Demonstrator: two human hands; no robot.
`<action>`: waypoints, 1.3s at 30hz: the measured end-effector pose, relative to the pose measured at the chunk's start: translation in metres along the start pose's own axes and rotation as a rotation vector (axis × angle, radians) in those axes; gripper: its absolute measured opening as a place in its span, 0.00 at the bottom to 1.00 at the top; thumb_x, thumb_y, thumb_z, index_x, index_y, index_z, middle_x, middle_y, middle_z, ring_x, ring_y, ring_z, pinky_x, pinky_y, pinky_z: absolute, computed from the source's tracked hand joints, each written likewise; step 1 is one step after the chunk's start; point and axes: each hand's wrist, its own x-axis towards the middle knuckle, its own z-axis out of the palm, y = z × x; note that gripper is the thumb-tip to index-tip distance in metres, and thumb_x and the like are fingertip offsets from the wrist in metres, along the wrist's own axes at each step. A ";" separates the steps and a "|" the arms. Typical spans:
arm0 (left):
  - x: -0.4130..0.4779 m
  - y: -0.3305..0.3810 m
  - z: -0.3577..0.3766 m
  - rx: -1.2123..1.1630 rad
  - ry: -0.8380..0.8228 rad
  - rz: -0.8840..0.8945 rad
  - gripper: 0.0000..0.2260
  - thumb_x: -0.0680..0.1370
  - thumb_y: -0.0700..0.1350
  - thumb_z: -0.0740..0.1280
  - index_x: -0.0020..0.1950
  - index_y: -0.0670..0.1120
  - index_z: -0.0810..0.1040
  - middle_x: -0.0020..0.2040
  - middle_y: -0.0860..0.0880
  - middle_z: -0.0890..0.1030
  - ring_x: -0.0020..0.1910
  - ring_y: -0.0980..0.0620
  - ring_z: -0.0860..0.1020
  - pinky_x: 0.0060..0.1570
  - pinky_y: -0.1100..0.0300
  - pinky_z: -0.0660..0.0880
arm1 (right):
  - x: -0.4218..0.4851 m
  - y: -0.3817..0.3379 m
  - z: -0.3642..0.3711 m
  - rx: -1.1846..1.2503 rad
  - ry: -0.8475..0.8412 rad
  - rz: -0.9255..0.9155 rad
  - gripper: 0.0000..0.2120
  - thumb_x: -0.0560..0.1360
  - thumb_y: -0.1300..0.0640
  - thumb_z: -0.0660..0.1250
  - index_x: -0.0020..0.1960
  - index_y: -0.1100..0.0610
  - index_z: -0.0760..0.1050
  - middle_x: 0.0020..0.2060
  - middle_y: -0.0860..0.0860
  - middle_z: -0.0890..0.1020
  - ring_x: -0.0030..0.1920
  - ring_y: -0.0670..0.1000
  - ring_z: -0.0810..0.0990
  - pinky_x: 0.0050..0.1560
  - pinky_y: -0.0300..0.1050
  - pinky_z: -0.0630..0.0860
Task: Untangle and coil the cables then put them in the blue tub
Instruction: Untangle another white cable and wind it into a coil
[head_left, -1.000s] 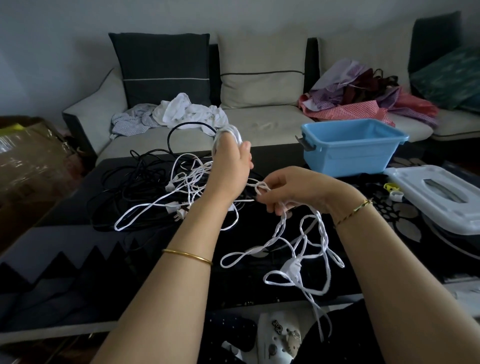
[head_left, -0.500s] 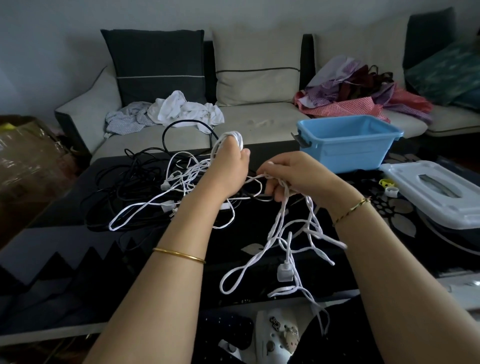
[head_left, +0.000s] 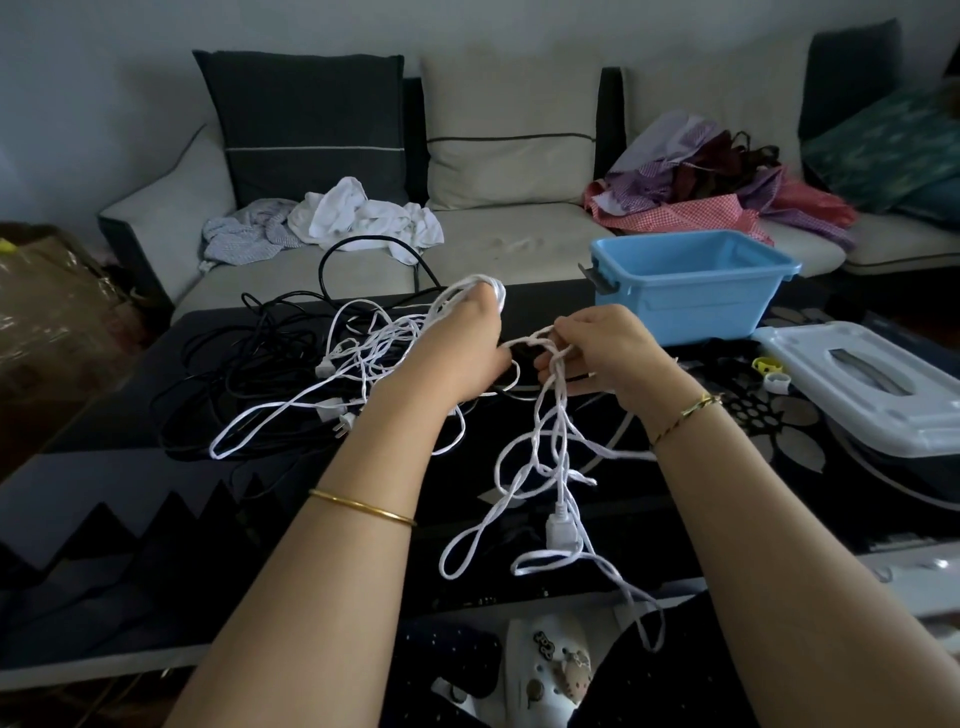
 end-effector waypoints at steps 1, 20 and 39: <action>0.000 -0.001 0.000 0.027 0.070 -0.011 0.12 0.76 0.40 0.67 0.55 0.37 0.69 0.53 0.41 0.75 0.59 0.44 0.71 0.55 0.63 0.62 | 0.002 0.002 -0.002 -0.028 0.014 0.000 0.15 0.81 0.59 0.58 0.37 0.61 0.74 0.36 0.59 0.80 0.37 0.56 0.80 0.46 0.52 0.80; -0.011 -0.031 -0.046 -0.040 0.499 -0.422 0.18 0.79 0.37 0.62 0.67 0.34 0.63 0.57 0.40 0.72 0.55 0.45 0.73 0.49 0.60 0.69 | 0.022 0.041 -0.069 0.242 0.401 0.209 0.12 0.75 0.67 0.58 0.33 0.61 0.68 0.24 0.56 0.72 0.17 0.49 0.72 0.22 0.41 0.75; -0.004 -0.009 -0.004 -0.343 0.073 -0.160 0.10 0.75 0.35 0.62 0.39 0.44 0.63 0.34 0.50 0.66 0.32 0.51 0.67 0.32 0.65 0.65 | -0.017 -0.017 -0.006 -0.324 -0.194 -0.362 0.05 0.77 0.58 0.66 0.46 0.58 0.80 0.29 0.54 0.79 0.30 0.51 0.81 0.36 0.41 0.76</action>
